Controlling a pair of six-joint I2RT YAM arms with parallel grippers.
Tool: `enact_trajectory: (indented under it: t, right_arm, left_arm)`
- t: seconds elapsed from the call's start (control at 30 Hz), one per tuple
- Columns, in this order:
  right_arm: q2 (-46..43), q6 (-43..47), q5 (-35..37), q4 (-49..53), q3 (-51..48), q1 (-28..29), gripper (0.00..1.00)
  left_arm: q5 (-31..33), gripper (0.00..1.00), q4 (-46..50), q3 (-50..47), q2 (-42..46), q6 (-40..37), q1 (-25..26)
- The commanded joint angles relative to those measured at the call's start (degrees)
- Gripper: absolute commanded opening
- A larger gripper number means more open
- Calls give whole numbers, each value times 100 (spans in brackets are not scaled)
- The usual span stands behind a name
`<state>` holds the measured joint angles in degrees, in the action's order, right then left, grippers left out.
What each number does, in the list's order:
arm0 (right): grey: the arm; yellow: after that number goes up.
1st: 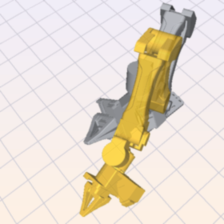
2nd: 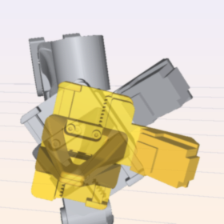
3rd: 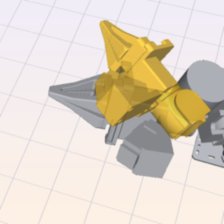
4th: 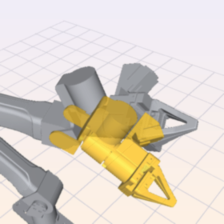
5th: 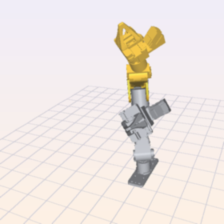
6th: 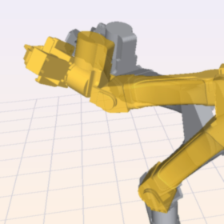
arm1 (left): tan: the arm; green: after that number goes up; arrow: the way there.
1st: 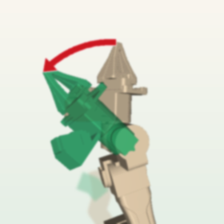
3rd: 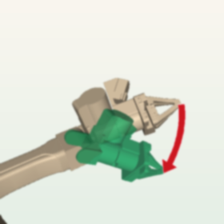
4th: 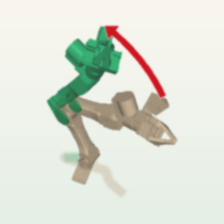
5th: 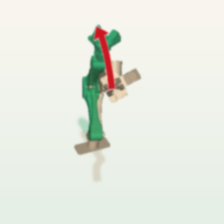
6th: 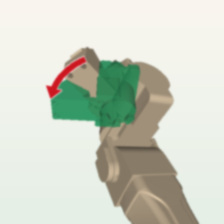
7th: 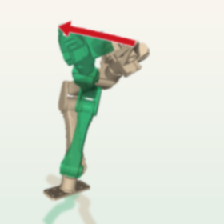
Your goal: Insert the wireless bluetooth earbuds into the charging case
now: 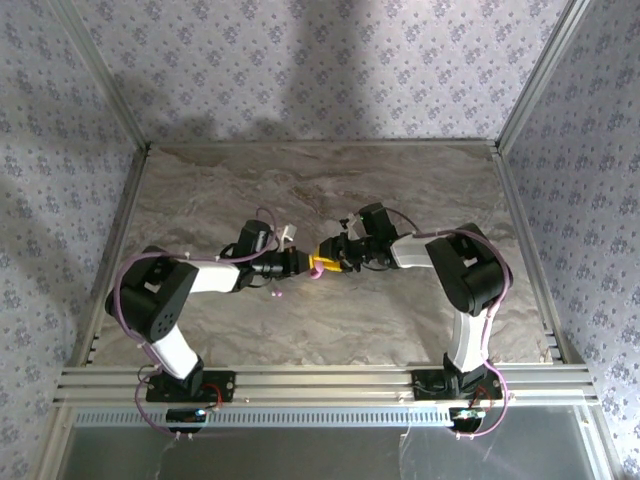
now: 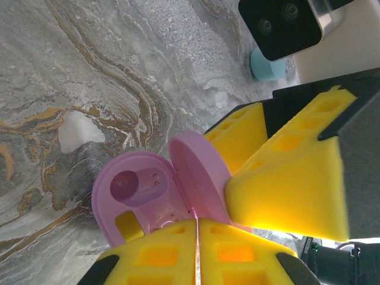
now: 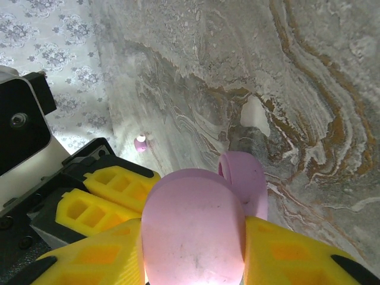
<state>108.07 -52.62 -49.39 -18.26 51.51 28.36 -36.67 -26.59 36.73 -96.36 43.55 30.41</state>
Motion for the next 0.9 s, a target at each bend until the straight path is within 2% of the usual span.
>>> enact_trajectory:
  t: [0.0, 0.1, 0.53, 0.87]
  right_arm:
    - [173, -120, -185, -231, -35, -23, 42]
    - [256, -155, -177, -257, -32, -16, 46]
    - [21, 266, 215, 433, -53, -57, 77]
    - [-727, 875, 780, 1410, -126, -51, 86]
  left_arm:
    - [-146, 11, -30, 167, -168, -49, 52]
    - [-171, 11, -32, 203, -255, -44, 70]
    - [-324, 17, 29, 373, -471, -40, 166]
    - [-185, 20, 93, 314, -255, -110, 176]
